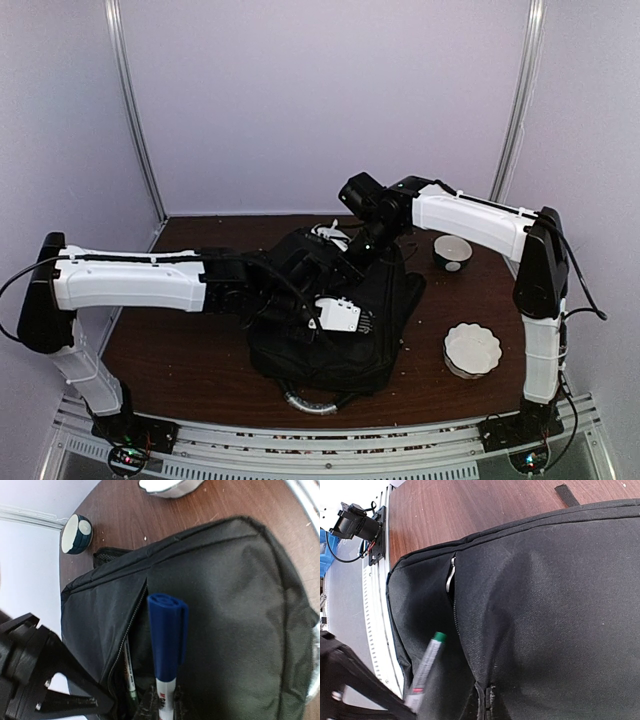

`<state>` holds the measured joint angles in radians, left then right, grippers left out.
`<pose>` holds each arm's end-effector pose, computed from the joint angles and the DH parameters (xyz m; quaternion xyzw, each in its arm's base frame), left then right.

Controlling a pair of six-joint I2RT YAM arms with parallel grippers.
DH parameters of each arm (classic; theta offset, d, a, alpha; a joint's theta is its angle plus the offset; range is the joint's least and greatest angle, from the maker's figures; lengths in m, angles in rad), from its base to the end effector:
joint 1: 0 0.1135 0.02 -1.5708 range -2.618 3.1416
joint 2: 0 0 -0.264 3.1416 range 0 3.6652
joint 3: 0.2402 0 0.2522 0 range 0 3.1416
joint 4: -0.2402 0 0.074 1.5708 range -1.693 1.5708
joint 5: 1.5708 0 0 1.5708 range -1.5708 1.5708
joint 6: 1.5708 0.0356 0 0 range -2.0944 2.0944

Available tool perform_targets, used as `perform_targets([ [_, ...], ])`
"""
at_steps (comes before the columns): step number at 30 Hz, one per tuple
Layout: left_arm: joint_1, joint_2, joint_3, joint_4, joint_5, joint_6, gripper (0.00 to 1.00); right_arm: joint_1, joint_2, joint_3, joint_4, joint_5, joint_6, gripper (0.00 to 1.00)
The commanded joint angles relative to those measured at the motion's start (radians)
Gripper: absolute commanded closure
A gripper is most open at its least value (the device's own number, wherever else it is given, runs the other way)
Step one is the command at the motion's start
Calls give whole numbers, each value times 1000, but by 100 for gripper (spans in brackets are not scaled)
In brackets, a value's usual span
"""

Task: Pack the student bag
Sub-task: Place the pen in the lower front pocket of the bag.

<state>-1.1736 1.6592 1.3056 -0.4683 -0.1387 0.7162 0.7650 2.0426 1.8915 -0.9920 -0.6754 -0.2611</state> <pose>0.1470 -0.3377 0.2679 0.7376 0.5645 -0.0199 0.3700 0.2972 0.3162 0.2785 -0.5138 0.7688 0.3635 0.1132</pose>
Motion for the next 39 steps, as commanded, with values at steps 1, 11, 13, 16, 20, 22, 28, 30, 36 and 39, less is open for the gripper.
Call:
perform_targets([
  [1, -4, 85, 55, 41, -118, 94, 100, 7, -8, 32, -1, -81, 8, 100],
  [11, 5, 266, 141, 74, -338, 160, 100, 7, -21, 31, -3, -81, 4, 100],
  [13, 7, 285, 138, 129, -393, 167, 100, 7, -21, 29, -5, -84, 5, 100],
  [16, 22, 293, 128, 233, -453, 174, 100, 7, -22, 29, -4, -92, 6, 100],
  [20, 62, 327, 171, 271, -502, 152, 100, 9, -25, 29, -4, -94, 6, 100],
  [22, 69, 343, 169, 323, -538, 159, 91, 9, -25, 30, -4, -93, 6, 100],
  [28, 69, 348, 187, 349, -568, 114, 68, 9, -29, 30, -5, -93, 5, 100],
  [30, 67, 329, 186, 346, -569, 100, 64, 9, -30, 30, -4, -91, 5, 100],
  [36, 44, 215, 132, 323, -527, 59, 58, 8, -32, 31, -5, -85, 2, 100],
  [39, 18, 140, 88, 313, -499, 55, 57, 8, -32, 30, -3, -78, 0, 100],
])
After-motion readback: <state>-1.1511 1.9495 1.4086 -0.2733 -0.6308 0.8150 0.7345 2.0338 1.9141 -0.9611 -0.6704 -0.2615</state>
